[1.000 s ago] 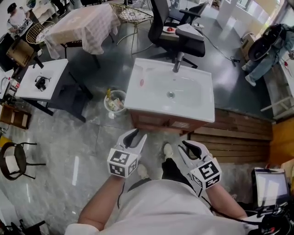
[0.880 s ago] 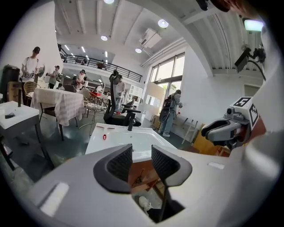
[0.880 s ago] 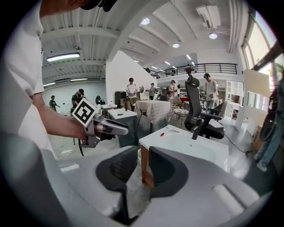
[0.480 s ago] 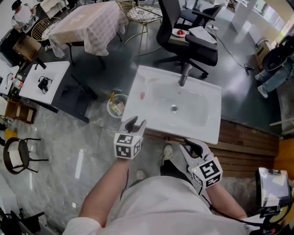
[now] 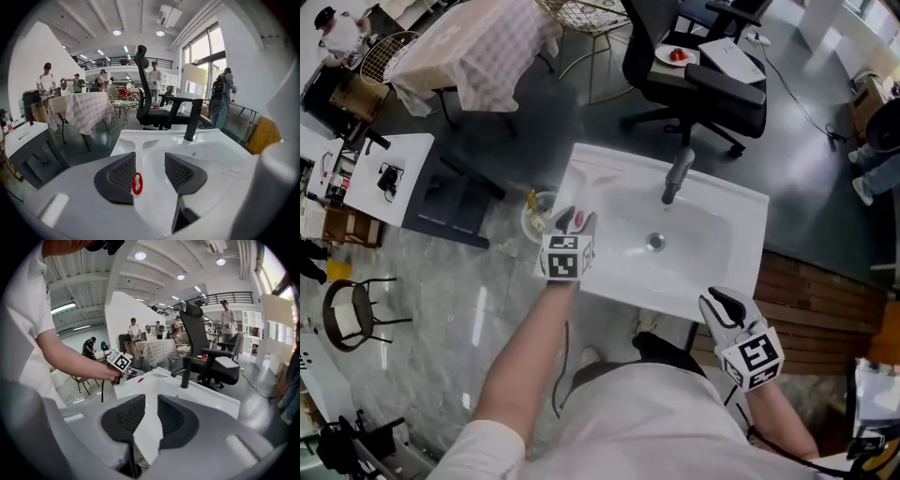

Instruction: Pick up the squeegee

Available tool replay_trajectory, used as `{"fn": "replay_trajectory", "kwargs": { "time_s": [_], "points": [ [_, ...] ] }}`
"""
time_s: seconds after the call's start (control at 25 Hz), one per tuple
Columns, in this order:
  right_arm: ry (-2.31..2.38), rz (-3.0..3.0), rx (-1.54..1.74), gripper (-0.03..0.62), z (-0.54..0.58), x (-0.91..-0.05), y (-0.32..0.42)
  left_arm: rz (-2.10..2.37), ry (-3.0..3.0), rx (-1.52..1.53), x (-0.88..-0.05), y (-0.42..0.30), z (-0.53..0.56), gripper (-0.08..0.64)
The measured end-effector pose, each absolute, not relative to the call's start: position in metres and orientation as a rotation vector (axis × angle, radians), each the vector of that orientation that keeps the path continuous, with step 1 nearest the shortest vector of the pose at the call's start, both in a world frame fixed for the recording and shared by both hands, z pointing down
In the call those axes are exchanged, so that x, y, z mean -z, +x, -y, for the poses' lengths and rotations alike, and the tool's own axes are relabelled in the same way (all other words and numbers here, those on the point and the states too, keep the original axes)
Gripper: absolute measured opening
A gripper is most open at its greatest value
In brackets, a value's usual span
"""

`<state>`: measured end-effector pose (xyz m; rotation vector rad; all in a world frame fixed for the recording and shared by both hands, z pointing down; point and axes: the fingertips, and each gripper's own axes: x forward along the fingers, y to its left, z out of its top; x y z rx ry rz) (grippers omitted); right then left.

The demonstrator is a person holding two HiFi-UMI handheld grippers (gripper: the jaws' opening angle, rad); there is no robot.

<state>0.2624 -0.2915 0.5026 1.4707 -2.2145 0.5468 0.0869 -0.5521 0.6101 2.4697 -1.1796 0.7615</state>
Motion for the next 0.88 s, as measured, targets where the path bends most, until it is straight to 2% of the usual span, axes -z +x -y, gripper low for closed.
{"fn": "replay_trajectory", "kwargs": {
  "time_s": [0.48,0.76,0.88],
  "points": [
    [1.486,2.143,-0.638,0.069,0.317,-0.527,0.339,1.244,2.373,-0.919,-0.667,0.112,0.629,0.202],
    [1.479,2.124,-0.674,0.069,0.323,-0.537,0.352,1.268,2.359,-0.939,-0.679,0.113,0.639,0.107],
    [1.475,2.12,-0.679,0.069,0.325,-0.54,0.351,1.271,2.364,-0.928,-0.678,0.113,0.639,0.107]
  ]
}}
